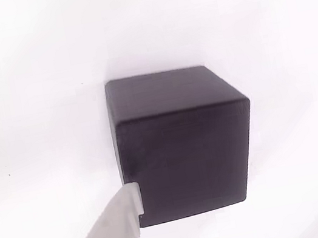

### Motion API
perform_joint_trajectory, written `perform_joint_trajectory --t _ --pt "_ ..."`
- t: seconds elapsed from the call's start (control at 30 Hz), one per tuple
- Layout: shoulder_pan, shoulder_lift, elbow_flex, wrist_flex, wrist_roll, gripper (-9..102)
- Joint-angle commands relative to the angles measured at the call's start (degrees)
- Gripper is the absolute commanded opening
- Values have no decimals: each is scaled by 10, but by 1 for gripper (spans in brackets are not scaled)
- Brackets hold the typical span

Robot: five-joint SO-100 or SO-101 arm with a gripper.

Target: Stack 3 Blocks on the chosen place.

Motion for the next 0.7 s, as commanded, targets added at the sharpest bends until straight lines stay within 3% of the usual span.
perform_joint_trajectory --t 0.0,0.67 --pt "4 -15 -46 34 11 46" --pt "24 -18 -14 72 1 46"
